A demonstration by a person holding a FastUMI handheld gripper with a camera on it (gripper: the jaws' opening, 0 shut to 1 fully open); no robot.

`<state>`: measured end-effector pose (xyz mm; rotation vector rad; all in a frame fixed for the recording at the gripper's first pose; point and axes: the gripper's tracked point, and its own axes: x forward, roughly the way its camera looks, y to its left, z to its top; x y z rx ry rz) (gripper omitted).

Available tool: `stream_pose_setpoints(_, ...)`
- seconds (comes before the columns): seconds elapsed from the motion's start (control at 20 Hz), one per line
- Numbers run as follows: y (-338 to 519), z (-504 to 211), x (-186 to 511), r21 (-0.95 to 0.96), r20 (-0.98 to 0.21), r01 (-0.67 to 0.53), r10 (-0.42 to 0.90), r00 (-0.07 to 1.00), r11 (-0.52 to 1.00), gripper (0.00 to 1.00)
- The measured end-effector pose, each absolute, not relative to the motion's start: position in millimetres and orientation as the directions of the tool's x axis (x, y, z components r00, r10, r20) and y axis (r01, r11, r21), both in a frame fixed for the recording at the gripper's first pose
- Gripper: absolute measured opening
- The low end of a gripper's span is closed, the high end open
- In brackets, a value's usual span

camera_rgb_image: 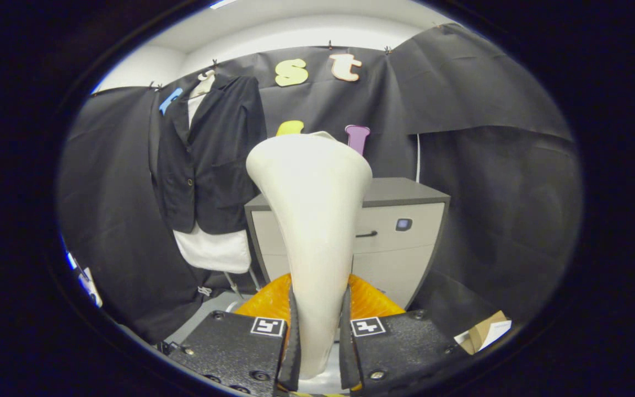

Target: Iron the clothes twice with a garment steamer, once on the left side and once on the right side.

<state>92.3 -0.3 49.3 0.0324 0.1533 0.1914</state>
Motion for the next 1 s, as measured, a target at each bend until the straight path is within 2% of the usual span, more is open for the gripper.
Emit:
stream_pose_setpoints(0.4, -22.8, 25.3, 56.8, 0.059, -0.155, -0.21, 0.217, 0.964, 0.976, 0.31)
stream_pose_setpoints(1.0, -22.4, 31.7, 47.4, 0.063, -0.152, -0.236, 0.243, 0.958, 0.97, 0.31)
